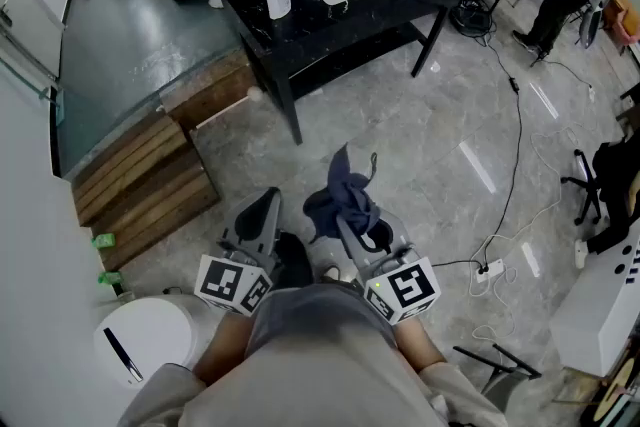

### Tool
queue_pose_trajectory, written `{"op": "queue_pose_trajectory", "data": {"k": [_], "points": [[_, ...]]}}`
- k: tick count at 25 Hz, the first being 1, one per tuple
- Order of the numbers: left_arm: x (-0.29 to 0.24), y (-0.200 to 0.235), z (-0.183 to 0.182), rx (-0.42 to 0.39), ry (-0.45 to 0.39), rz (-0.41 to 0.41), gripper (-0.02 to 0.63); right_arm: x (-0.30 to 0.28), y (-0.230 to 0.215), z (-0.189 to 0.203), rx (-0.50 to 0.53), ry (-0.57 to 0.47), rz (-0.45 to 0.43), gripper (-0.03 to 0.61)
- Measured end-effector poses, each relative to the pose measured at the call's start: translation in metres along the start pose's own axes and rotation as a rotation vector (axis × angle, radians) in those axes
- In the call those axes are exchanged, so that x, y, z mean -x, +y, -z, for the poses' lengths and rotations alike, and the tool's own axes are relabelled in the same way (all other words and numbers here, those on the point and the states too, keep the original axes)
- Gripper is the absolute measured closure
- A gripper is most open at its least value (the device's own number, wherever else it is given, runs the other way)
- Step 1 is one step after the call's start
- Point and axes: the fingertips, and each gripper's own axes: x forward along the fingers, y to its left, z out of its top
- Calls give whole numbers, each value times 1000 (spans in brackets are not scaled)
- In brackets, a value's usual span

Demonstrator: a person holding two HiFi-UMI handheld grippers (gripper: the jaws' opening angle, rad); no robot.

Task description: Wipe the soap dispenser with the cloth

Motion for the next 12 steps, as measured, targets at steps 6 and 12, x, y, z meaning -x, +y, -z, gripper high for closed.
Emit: {"op": "queue_pose_trajectory", "data": {"k": [6,12], "points": [[0,6,1,9,-6,-2,606,-5,3,0,4,9,-12,492],[0,23,4,26,17,-20,606,-19,4,1,-3,23,-48,492]]}}
